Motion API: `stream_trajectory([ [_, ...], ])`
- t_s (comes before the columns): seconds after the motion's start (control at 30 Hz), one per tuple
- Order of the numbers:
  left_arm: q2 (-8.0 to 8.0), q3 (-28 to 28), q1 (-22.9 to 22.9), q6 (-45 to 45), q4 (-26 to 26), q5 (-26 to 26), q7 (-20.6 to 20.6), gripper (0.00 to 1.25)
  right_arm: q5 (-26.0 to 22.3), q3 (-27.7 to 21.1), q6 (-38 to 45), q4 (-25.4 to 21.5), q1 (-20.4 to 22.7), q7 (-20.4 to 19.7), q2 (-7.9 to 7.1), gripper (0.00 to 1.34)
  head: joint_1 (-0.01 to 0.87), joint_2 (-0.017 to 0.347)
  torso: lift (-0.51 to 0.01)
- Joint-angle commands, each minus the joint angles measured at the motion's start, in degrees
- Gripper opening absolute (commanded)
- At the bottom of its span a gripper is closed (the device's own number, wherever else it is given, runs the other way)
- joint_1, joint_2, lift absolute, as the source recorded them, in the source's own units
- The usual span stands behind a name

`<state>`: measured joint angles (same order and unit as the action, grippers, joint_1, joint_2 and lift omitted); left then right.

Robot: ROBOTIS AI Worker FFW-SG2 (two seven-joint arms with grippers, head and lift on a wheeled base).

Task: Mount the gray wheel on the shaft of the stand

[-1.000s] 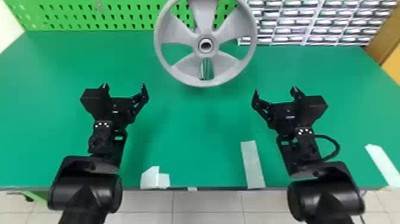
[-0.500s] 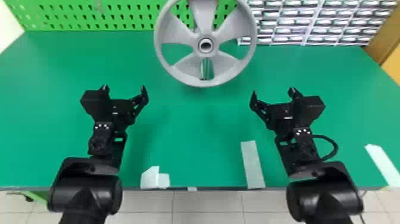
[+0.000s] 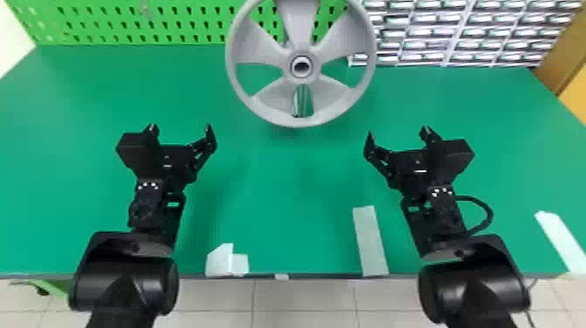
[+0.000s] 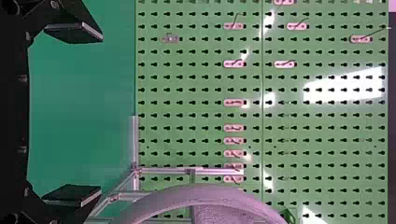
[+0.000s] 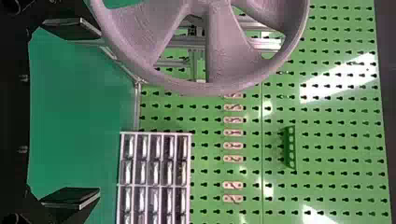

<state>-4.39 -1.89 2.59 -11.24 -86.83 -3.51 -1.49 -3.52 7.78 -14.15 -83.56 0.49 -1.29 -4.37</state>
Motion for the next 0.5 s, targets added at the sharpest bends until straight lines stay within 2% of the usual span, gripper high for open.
stream_trajectory([
  [0.0,0.0,-0.04,-0.04,-0.18,0.0,0.0,0.0,1.11,0.0,0.13,-0.09,0.07,-0.4,0.06,0.15,1.22,0.865,0.052,-0.101],
  [0.47,0.0,0.13,-0.31,-0.18,0.0,-0.44,0.0,1.11,-0.09,0.22,-0.18,0.07,-0.67,-0.03,-0.03,1.22,0.865,0.052,-0.101],
])
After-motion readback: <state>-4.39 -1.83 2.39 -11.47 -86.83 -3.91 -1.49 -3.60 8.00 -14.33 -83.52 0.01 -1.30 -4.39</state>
